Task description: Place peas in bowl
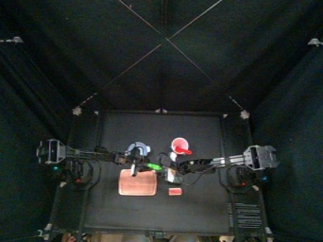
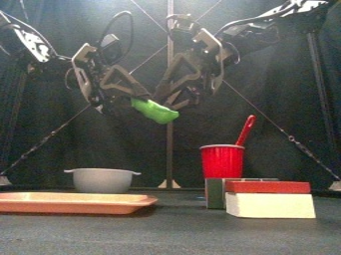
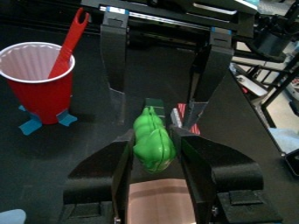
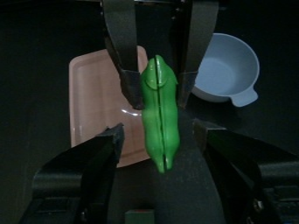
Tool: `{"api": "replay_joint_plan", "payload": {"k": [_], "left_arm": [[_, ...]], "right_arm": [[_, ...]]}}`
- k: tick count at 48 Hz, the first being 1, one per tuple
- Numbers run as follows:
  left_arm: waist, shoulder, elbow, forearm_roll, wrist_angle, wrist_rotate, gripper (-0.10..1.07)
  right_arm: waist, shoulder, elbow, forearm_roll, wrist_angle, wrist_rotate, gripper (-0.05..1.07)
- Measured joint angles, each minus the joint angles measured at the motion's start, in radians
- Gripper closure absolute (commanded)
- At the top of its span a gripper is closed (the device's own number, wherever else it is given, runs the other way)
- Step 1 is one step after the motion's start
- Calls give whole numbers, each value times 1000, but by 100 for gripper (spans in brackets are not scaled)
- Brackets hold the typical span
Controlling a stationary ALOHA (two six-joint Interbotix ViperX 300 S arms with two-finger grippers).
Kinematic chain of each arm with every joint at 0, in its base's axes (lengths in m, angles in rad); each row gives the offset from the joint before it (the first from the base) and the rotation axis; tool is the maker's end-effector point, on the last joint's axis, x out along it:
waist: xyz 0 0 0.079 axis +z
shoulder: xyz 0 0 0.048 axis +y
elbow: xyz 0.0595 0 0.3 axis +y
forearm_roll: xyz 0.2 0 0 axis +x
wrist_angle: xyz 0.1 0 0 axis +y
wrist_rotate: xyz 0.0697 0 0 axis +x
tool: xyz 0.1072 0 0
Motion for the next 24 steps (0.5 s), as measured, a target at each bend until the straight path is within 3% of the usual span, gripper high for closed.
{"api": "replay_joint_plan", "payload": {"k": [13, 24], "left_arm": [[8, -2, 23, 0, 2, 6, 38], [66, -29, 69, 0, 0, 9, 38]], "right_arm": [[0, -12, 23, 0, 41, 0, 8], [2, -58, 72, 5, 51, 9, 8]]}}
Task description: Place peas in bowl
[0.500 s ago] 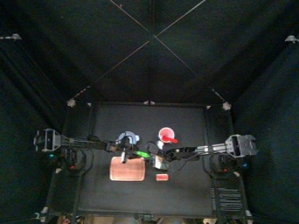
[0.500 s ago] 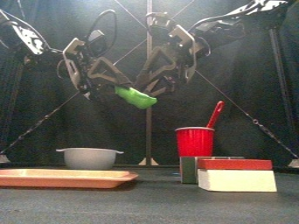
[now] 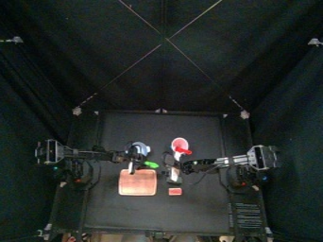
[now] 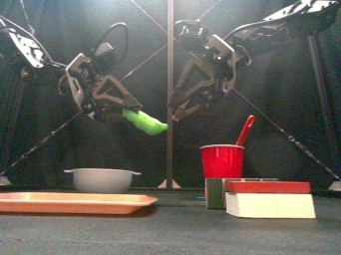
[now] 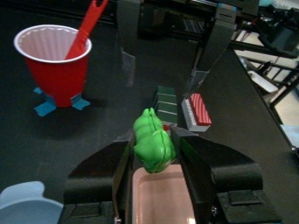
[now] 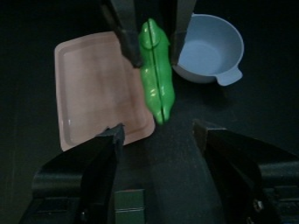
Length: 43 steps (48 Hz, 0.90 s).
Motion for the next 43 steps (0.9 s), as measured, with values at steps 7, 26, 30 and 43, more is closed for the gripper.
{"api": "replay_joint_plan", "payload": {"k": [7, 26, 30, 43], "left_arm": [[61, -32, 44, 0, 2, 12, 38], [219, -152, 184, -75, 2, 44, 38], [224, -152, 189, -94, 2, 57, 37], [230, -97, 179, -138, 74, 77, 28]], "right_arm": [[2, -15, 34, 15, 2, 2, 8], [15, -38, 80, 60, 2, 2, 8], [20, -38, 81, 61, 2, 2, 8], [25, -38, 81, 61, 2, 2, 8]]}}
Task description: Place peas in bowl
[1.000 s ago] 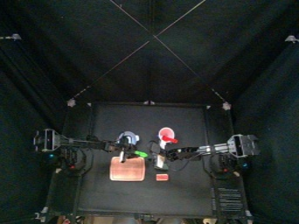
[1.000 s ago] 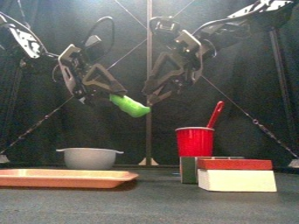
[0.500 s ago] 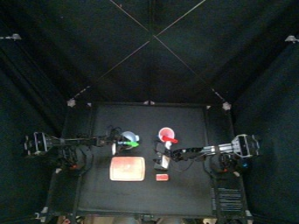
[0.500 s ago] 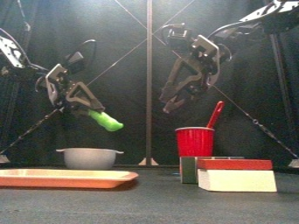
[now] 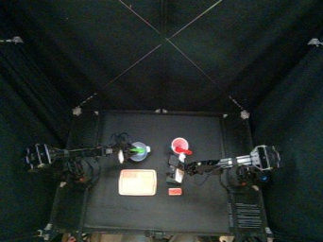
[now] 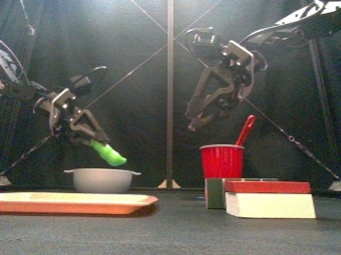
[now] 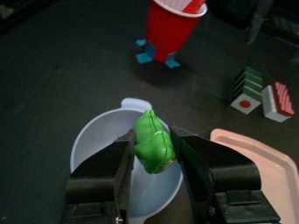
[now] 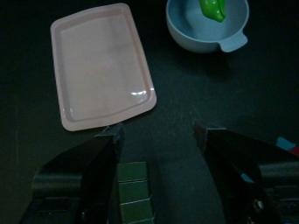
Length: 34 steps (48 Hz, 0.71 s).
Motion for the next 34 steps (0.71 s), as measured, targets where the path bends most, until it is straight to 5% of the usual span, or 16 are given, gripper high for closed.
{"api": "replay_joint_plan", "payload": {"k": [15, 34], "left_arm": [[-3, 28, -29, -18, 63, 0, 6], [-12, 28, -31, -20, 64, 0, 4]], "right_arm": [[0, 0, 5, 8, 0, 0, 8], [-2, 6, 5, 9, 3, 0, 8]]}}
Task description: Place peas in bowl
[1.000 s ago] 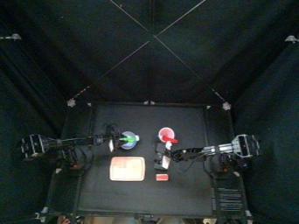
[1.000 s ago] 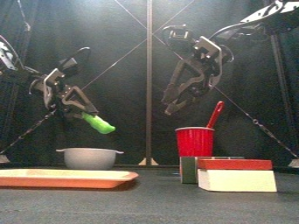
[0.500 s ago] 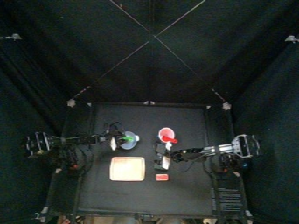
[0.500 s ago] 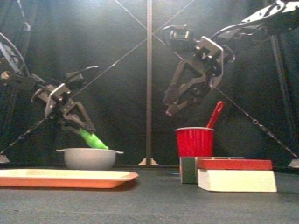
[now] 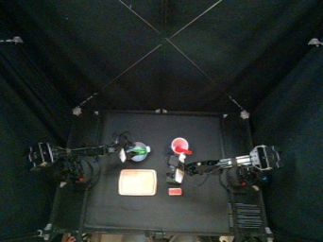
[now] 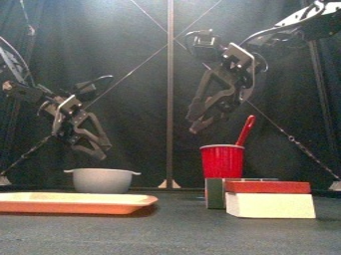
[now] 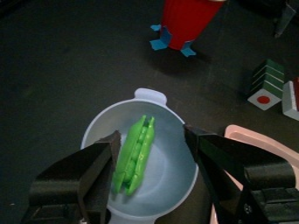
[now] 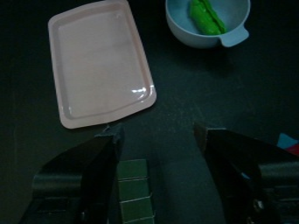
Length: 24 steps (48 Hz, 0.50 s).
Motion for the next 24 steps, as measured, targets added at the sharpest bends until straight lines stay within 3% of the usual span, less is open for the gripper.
{"api": "replay_joint_plan", "payload": {"k": [24], "left_arm": [[-26, -2, -5, 0, 0, 0, 4]], "right_arm": [[31, 14, 14, 46, 0, 0, 8]]}}
